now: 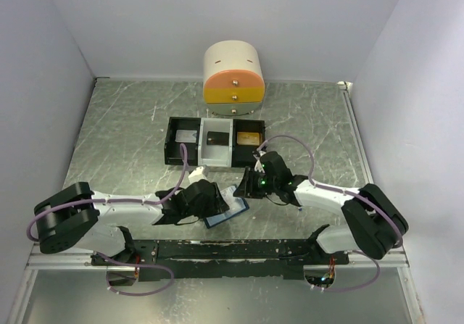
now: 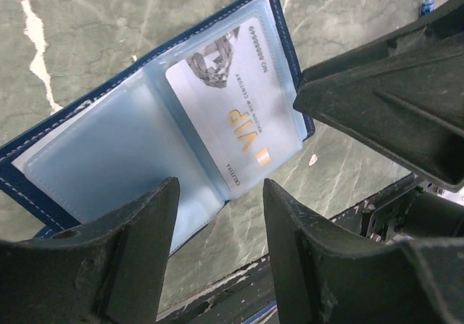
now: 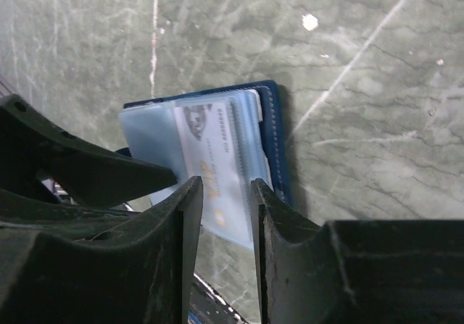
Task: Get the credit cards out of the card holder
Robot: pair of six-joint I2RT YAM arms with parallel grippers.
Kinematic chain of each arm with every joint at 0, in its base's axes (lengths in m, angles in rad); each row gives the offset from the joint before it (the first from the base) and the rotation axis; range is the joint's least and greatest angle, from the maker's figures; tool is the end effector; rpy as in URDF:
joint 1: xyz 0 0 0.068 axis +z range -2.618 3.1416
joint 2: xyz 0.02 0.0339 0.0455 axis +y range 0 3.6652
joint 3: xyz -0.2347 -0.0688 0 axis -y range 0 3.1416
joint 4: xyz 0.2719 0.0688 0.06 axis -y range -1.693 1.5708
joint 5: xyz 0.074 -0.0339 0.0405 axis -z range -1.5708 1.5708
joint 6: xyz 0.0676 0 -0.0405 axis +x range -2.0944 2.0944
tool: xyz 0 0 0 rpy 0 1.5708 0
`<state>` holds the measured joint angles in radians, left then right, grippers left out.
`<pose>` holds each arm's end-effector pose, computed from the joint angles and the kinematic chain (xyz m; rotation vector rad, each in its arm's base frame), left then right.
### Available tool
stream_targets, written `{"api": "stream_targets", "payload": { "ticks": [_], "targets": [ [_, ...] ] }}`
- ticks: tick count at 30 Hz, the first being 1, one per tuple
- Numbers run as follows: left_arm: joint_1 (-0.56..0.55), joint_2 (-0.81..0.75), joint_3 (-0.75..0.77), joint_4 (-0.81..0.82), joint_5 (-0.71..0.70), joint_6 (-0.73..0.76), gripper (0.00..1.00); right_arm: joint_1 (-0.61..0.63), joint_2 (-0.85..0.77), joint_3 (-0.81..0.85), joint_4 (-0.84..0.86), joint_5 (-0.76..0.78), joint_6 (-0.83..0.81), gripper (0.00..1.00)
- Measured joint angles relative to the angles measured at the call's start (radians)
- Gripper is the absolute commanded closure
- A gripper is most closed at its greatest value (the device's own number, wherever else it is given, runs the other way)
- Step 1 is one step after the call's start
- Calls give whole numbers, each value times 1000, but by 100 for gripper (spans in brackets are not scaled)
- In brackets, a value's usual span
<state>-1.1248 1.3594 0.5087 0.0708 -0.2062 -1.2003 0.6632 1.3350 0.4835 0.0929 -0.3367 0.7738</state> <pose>0.1397 -0.2600 0.0796 -0.2033 2.5073 -0.8596 0.2144 0.1958 0.0819 -0.0450 2.5492 1.0451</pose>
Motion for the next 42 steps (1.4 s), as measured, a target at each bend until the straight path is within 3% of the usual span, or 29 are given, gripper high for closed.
{"api": "stream_targets", "payload": {
  "ticks": [9,18,25,30,34,42],
  "targets": [
    [0,-5,-23,-9,-37,-38,49,0,61,-8,12,0,0,78],
    [-2,-36,-8,-89,-75,-34,45,50,1,-61,16,55,63,82],
    [-3,-111,-17,-120,-88,-33,43,139,-99,-184,73,94,191,77],
    [-3,-153,-47,-89,-85,-19,44,150,-113,-114,-46,177,174,73],
    [-3,-147,-52,-70,-82,-11,45,148,-143,-45,-127,250,132,76],
    [-3,-103,-52,-53,-77,-10,45,148,-59,5,-74,197,112,82]
  ]
}}
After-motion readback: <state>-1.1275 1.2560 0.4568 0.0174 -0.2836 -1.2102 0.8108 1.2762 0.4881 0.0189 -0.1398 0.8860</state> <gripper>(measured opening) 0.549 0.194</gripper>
